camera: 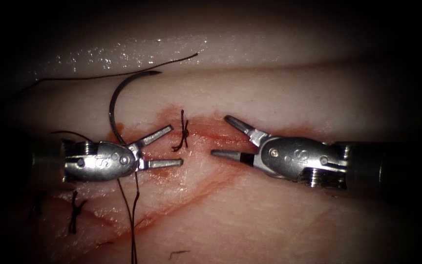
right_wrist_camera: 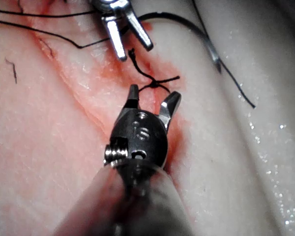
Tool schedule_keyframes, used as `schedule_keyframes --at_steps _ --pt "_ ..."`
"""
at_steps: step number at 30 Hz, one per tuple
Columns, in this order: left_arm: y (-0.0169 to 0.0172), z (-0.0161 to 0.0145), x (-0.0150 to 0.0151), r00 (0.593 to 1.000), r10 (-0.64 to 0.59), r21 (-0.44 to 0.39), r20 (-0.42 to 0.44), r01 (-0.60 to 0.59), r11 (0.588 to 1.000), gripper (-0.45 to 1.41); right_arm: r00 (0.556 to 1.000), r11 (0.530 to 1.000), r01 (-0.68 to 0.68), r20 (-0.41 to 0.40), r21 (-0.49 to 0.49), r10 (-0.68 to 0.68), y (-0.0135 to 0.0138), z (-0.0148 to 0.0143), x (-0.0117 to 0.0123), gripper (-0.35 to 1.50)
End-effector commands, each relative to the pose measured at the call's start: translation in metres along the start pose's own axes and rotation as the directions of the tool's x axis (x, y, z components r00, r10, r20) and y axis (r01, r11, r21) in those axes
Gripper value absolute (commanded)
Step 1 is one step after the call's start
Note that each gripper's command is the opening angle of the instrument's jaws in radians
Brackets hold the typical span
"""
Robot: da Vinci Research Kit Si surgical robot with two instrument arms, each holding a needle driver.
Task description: Wound Closure
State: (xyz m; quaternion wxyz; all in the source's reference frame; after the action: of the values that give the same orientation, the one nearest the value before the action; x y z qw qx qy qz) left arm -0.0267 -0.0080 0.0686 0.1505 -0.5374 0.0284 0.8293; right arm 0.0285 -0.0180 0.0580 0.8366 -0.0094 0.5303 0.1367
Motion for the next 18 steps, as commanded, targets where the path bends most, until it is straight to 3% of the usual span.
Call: schedule_keyframes --at_steps 1,2,6,8,10,11,12,13,15,18 --pt "0.0002 0.0008 -0.0004 1.000 0.001 -0.001 -0.002 -0.001 1.000 -0.31 1.000 1.000 0.000 -0.005 0.002 0.000 -0.0002 0.0011 0.0001 0.49" --pt "0.0002 0.0009 -0.0006 1.000 0.003 -0.004 -0.004 -0.003 1.000 -0.45 1.000 1.000 0.001 -0.009 0.007 -0.001 -0.0002 0.0012 0.0001 0.44" --pt "-0.0003 0.0007 -0.0009 1.000 0.007 -0.020 -0.018 -0.008 1.000 -0.45 0.997 0.995 0.048 -0.060 0.086 -0.043 -0.0004 0.0026 -0.0002 0.22" --pt "-0.0006 0.0006 -0.0010 1.000 0.007 -0.024 -0.021 -0.008 1.000 -0.45 0.994 0.991 0.078 -0.079 0.110 -0.069 -0.0006 0.0033 -0.0005 0.27" --pt "-0.0012 0.0006 -0.0008 1.000 0.004 -0.031 -0.024 -0.005 1.000 -0.45 0.987 0.983 0.130 -0.108 0.128 -0.116 -0.0009 0.0043 -0.0009 0.56" --pt "-0.0014 0.0006 -0.0007 1.000 0.003 -0.033 -0.024 -0.003 0.999 -0.45 0.985 0.981 0.141 -0.118 0.136 -0.125 -0.0010 0.0046 -0.0010 0.61" --pt "-0.0017 0.0006 -0.0006 1.000 0.000 -0.037 -0.026 -0.001 0.999 -0.45 0.985 0.981 0.147 -0.111 0.124 -0.133 -0.0010 0.0052 -0.0011 0.84" --pt "-0.0019 0.0006 -0.0005 1.000 -0.001 -0.038 -0.027 0.000 0.999 -0.45 0.984 0.981 0.154 -0.108 0.118 -0.141 -0.0010 0.0054 -0.0010 0.96" --pt "-0.0020 0.0007 -0.0004 1.000 -0.003 -0.037 -0.026 0.002 0.999 -0.45 0.980 0.982 0.168 -0.120 0.087 -0.157 -0.0010 0.0061 -0.0006 1.10" --pt "-0.0019 0.0008 -0.0004 1.000 -0.002 -0.039 -0.027 0.001 0.999 -0.45 0.978 0.981 0.180 -0.123 0.069 -0.171 -0.0011 0.0070 -0.0001 1.15"
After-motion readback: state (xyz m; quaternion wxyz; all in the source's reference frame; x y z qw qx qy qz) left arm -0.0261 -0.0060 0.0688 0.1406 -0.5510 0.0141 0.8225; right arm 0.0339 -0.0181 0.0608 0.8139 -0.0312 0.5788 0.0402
